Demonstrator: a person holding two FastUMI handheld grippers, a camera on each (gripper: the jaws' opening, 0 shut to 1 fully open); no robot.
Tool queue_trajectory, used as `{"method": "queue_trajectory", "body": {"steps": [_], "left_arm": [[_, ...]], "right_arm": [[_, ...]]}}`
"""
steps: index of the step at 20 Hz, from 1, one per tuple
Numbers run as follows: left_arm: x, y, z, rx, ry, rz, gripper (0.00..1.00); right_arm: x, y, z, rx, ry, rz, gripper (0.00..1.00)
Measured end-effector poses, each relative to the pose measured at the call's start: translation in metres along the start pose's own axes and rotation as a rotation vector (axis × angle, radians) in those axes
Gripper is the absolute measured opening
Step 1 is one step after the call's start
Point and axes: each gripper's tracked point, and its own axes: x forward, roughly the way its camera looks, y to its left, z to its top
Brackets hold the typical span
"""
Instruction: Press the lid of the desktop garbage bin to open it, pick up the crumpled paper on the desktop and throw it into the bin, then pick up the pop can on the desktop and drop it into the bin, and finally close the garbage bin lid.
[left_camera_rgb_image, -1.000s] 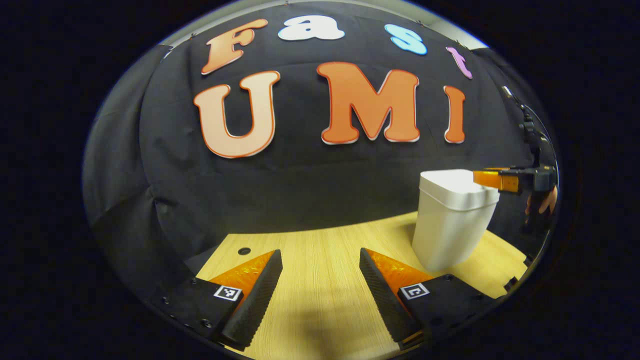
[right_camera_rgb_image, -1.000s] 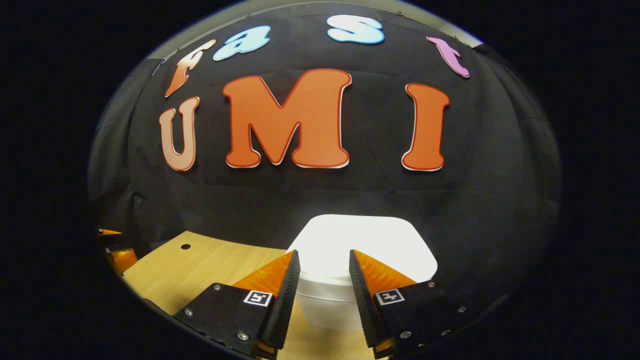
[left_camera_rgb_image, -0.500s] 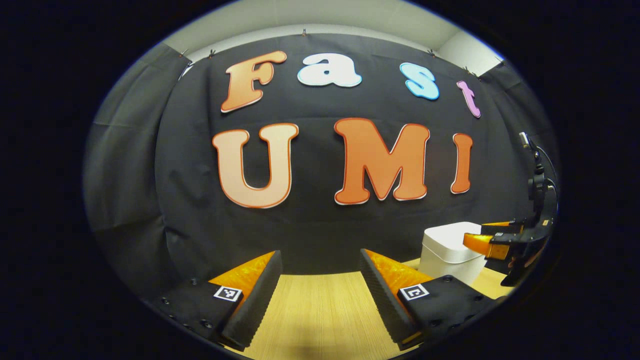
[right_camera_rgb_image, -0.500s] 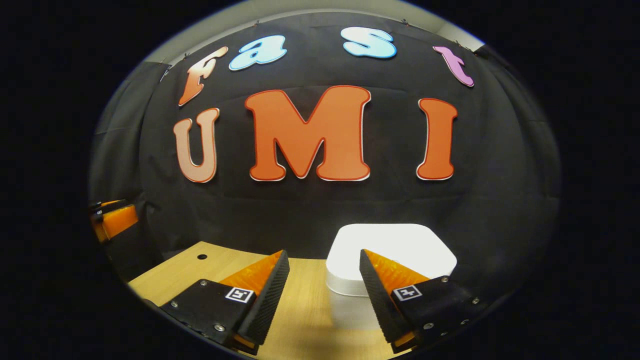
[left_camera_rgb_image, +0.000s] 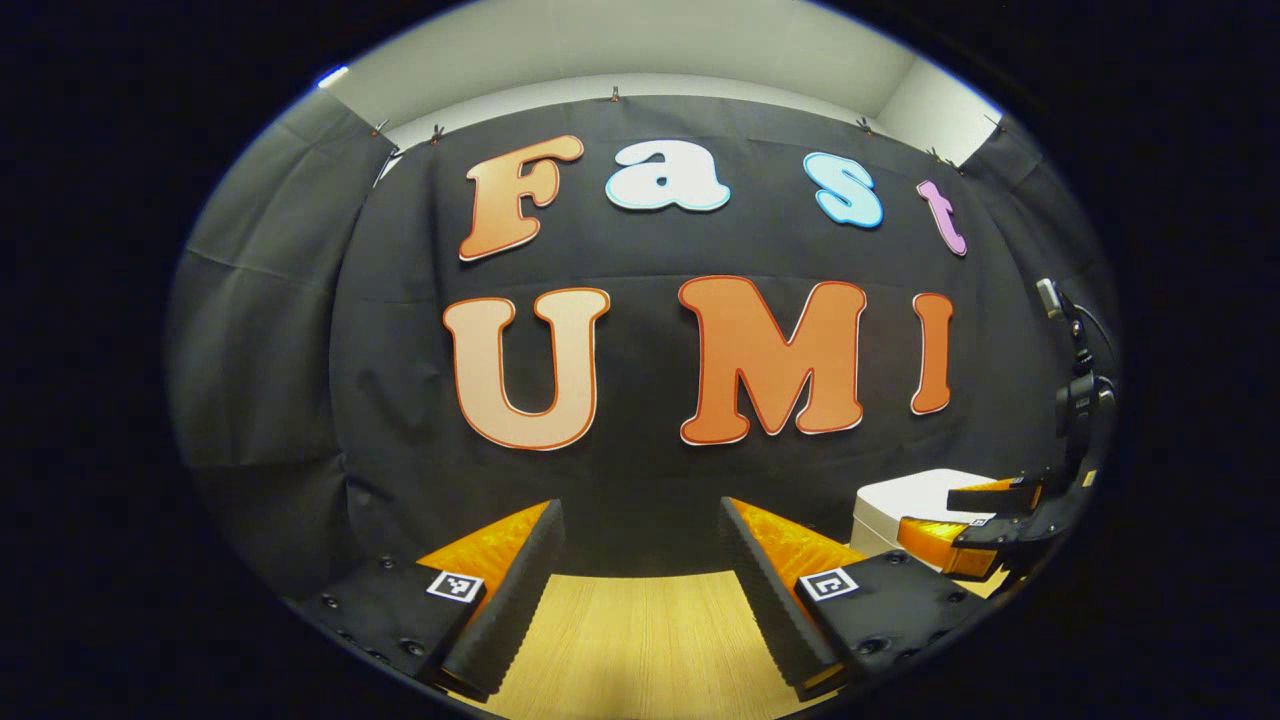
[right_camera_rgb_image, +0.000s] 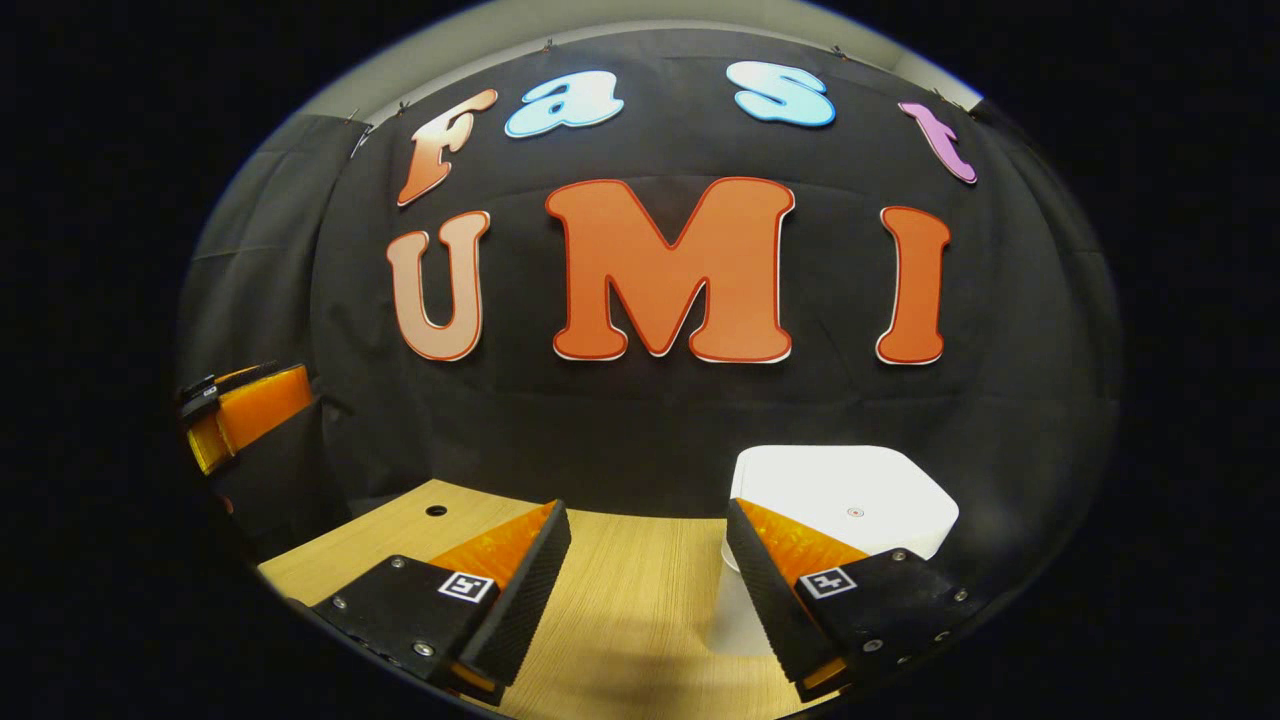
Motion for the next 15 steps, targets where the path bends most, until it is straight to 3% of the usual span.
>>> {"method": "queue_trajectory", "body": {"steps": [8, 15], "left_arm": [[0.009, -0.006, -0.005, 0.036, -0.007, 0.007, 0.99], [0.011, -0.002, -0.018, 0.017, 0.032, 0.014, 0.99]], "right_arm": [[0.014, 0.029, 0.008, -0.012, -0.009, 0.060, 0.96], [0.014, 0.034, 0.006, -0.042, -0.001, 0.066, 0.96]]}}
